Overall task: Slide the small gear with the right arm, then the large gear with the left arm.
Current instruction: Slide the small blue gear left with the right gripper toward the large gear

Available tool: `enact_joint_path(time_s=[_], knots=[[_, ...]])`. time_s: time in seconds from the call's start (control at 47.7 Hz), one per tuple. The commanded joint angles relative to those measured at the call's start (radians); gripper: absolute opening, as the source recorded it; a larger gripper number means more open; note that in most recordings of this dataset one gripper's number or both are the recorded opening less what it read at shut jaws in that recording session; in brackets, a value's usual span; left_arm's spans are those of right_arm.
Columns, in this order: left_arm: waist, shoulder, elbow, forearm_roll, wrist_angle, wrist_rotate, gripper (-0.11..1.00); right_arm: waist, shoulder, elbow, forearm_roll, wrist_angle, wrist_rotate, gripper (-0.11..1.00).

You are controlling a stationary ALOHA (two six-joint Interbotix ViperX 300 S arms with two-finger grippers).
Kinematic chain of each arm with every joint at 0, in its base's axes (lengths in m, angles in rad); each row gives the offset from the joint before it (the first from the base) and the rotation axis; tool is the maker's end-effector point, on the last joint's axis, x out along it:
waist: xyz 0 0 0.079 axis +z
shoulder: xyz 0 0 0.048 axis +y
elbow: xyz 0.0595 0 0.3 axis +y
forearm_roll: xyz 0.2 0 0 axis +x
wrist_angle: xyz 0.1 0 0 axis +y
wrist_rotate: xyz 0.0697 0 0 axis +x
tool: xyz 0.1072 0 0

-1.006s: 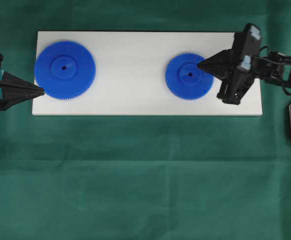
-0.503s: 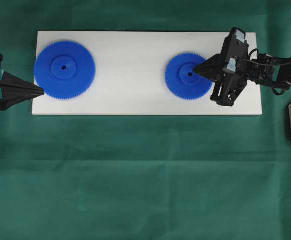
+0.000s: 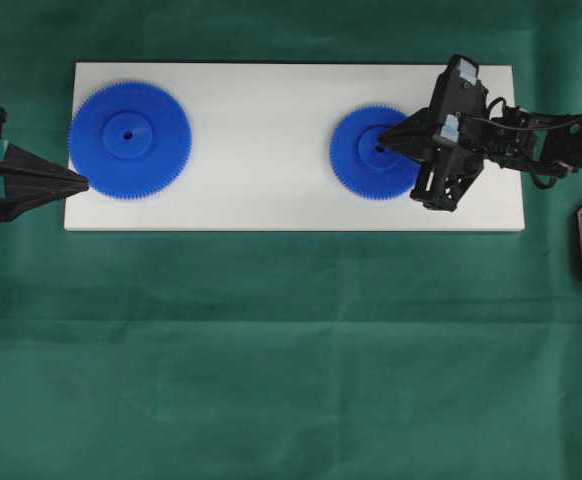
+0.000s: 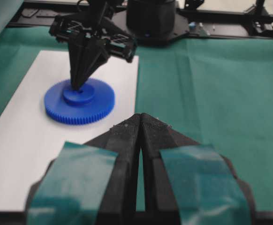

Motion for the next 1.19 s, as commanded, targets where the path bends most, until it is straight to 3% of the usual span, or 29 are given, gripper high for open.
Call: enact_joint_path(time_s=[0.0,0.796,1.173], knots=[[0.002,0.005,-0.009,-0.002,-0.011,0.003,0.00,0.000,0.006,-0.017,-0.003,-0.005,0.002,0.51],[0.002,0.006,-0.009,-0.003,-0.011,0.003,0.00,0.051,0.127,-0.103,-0.003,0.002,0.003,0.51],[0.002,0.005,0.008,-0.003,-0.011,0.002,0.00,0.058,0.265,-0.287,-0.003,0.038,0.003,0.51]])
